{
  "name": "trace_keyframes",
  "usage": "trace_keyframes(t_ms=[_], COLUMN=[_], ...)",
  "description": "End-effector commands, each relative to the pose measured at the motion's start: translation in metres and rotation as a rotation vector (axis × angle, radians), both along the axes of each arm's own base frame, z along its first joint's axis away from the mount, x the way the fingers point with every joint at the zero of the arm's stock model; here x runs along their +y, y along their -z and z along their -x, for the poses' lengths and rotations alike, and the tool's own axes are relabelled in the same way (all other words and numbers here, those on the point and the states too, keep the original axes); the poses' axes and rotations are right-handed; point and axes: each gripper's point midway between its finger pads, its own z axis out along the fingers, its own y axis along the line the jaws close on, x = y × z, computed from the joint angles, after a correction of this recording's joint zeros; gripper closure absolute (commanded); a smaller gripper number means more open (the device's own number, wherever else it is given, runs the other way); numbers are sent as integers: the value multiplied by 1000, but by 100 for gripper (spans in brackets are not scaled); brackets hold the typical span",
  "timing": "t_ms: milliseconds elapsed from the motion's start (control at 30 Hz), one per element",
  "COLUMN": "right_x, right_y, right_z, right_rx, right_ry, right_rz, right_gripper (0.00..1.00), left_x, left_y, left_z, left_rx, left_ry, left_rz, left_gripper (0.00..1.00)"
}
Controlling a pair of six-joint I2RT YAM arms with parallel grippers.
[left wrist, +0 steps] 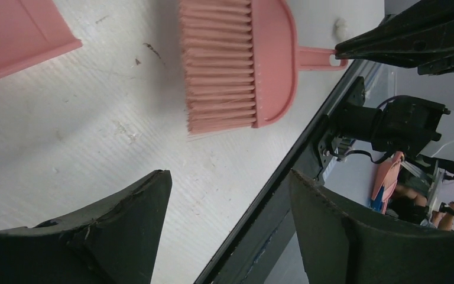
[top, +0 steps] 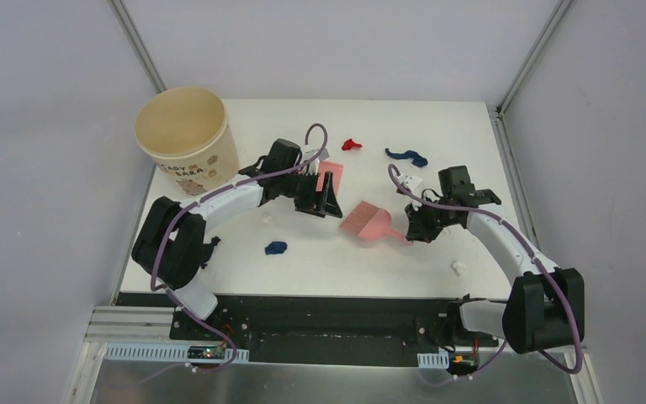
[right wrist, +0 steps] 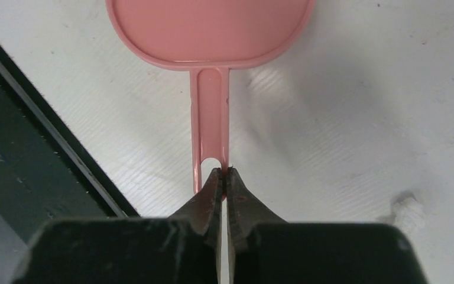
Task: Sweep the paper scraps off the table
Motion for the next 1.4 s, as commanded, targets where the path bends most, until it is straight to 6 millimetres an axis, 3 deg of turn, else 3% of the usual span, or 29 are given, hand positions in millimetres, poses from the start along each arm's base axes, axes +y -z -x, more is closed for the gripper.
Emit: trace_keyframes(t_ms=[0, 100, 200, 367, 500, 667, 767, 867, 933, 1033, 1233, 1367], right_x=[20, 23, 26, 26, 28, 22, 12, 9, 5, 7, 17, 21], right_y=[-18, -20, -27, -16, -10, -8, -10, -15, -12, -4, 23, 39], right_z=[5, 4, 0, -3, -4, -8, -14, -16, -18, -18, -18, -9], right_rx=[13, 52, 100, 184, 242, 197, 98, -15, -71, -103, -97, -43], right_ry=[-58, -27, 23, 68, 76, 98, 124, 126, 131, 84, -28, -94], right_rz=[-130, -165, -229, -232, -243, -209, -159, -147, -115, -51, 109, 154], right_gripper=[100, 100, 100, 100, 100, 100, 74, 47, 38, 36, 44, 50], left_x=[-12, -12, -9, -19, -31, -51, -61, -58, -53, -40, -27, -25], left_y=[-27, -42, -63, -70, -48, 9, 26, 27, 19, -4, -69, -80], left_z=[-4, 3, 23, 58, 86, 107, 122, 130, 136, 137, 121, 121], left_rx=[-101, -324, -590, -913, -1052, -1119, -1159, -1176, -1189, -1219, -1332, -1342], left_ry=[19, 102, 200, 361, 506, 738, 809, 808, 784, 695, 406, 331], left_rz=[72, -3, -73, -172, -269, -510, -578, -559, -515, -460, -353, -286], left_gripper=[27, 30, 29, 29, 31, 41, 41, 40, 38, 36, 29, 26])
